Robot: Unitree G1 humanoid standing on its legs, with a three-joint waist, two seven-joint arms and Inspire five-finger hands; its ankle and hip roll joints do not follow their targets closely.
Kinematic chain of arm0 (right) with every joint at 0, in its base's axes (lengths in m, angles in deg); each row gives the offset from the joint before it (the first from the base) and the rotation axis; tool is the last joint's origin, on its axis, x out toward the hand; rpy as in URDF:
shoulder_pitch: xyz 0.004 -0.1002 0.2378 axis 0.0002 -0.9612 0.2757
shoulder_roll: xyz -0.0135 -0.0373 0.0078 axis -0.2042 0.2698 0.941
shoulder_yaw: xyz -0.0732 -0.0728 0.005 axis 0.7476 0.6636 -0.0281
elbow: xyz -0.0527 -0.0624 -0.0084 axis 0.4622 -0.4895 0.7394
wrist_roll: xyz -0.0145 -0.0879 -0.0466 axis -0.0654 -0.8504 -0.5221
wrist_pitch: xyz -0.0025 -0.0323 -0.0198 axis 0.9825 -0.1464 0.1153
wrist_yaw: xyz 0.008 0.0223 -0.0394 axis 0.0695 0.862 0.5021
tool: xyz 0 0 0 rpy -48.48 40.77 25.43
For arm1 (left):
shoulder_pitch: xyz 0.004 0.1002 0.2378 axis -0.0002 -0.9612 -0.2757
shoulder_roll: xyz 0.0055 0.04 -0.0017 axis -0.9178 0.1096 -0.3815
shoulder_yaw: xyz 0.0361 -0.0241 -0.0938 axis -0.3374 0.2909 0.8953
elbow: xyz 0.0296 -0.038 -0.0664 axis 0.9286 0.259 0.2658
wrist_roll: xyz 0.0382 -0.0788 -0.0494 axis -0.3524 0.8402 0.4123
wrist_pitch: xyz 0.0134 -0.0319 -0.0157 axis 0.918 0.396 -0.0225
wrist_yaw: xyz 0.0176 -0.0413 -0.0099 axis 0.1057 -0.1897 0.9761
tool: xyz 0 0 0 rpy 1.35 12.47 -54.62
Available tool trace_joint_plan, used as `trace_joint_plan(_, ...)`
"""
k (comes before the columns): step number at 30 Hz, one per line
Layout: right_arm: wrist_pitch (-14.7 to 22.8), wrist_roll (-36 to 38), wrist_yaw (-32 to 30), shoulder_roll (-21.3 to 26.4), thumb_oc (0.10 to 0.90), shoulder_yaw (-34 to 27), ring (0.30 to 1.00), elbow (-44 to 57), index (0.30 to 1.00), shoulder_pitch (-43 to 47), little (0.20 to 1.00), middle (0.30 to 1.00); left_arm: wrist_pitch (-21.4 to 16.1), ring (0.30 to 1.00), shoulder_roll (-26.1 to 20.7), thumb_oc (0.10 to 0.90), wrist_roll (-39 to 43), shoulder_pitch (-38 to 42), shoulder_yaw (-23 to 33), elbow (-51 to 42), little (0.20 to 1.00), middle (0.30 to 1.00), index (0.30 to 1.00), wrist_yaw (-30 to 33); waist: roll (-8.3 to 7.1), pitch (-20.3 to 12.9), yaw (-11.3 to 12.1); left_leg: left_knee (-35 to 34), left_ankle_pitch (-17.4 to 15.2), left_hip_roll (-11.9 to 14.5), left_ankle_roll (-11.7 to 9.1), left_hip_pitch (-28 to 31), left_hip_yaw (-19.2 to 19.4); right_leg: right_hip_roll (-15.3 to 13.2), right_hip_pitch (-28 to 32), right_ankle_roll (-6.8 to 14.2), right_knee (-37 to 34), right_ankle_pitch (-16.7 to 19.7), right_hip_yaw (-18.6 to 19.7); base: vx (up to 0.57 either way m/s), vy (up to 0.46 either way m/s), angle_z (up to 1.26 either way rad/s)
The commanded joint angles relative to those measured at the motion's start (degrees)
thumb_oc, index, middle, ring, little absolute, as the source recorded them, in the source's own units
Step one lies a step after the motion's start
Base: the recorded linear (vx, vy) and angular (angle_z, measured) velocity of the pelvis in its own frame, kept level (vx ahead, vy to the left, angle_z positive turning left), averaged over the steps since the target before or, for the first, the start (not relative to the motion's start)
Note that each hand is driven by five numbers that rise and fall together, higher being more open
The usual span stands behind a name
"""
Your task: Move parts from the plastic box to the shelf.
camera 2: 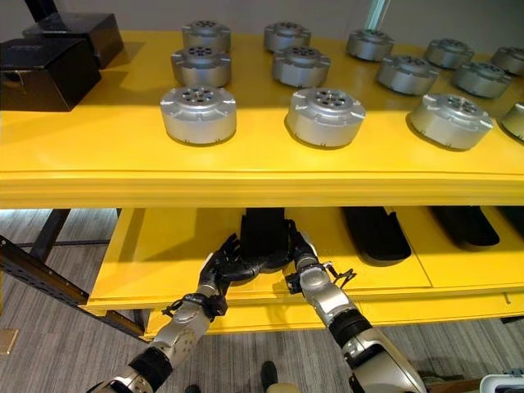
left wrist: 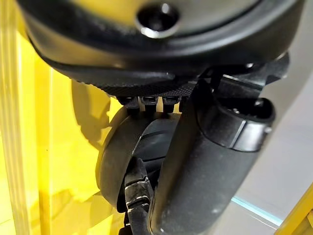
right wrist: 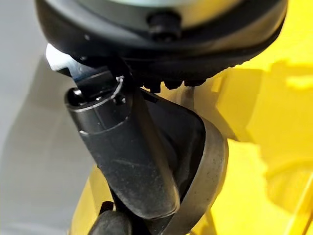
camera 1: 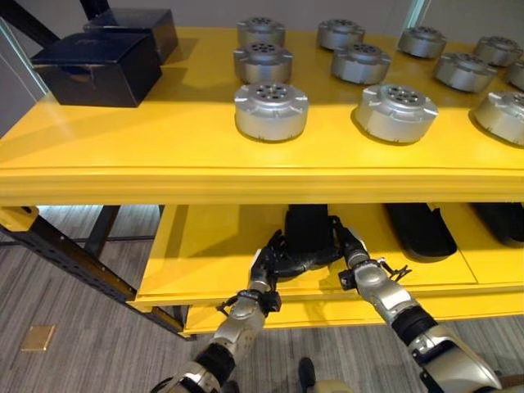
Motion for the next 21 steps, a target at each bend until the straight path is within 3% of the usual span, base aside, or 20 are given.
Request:
trace_joint_plan(1, 4.2, -2.2, 3.9, -3.1, 0.900, 2.3, 1.000, 0.1, 1.000, 10.5, 1.000, 1.000, 1.8, 1.000, 4.8, 0.900, 1.7, 2.3, -9.2, -1.8, 1.000, 1.000, 1.000, -2.2, -1.08, 0.7, 1.1, 6.5, -7.3, 1.0, 0.9, -1.1, 1.1, -4.4, 1.2, 2.8, 5.8, -7.6, -0.3, 0.00, 0.000, 0.00)
trace_joint_plan(17, 5.6, -4.7, 6.8, -2.3, 0.900, 3.4, 1.000, 1.5, 1.000, 9.7, 1.000, 1.000, 2.2, 1.000, 5.7, 0.900, 2.1, 1.7, -8.9, -1.6, 1.000, 1.000, 1.000, -0.6, -1.23, 0.9, 1.1, 6.3, -7.1, 1.1, 0.8, -1.1, 0.8, -4.4, 1.3, 2.8, 5.7, -7.7, -0.7, 0.00, -0.001, 0.00)
trace_joint_plan(21, 6.0, -5.1, 10.4, -1.8, 0.900, 3.8, 1.000, 1.8, 1.000, 10.2, 1.000, 1.000, 4.1, 1.000, 5.4, 0.900, 3.6, 1.8, -9.5, -1.9, 1.000, 1.000, 1.000, -1.8, -1.21, 1.0, 1.1, 6.4, -7.1, 1.1, 0.8, -1.2, 0.8, -4.3, 1.3, 2.8, 5.8, -7.8, -0.7, -0.01, -0.003, 0.00)
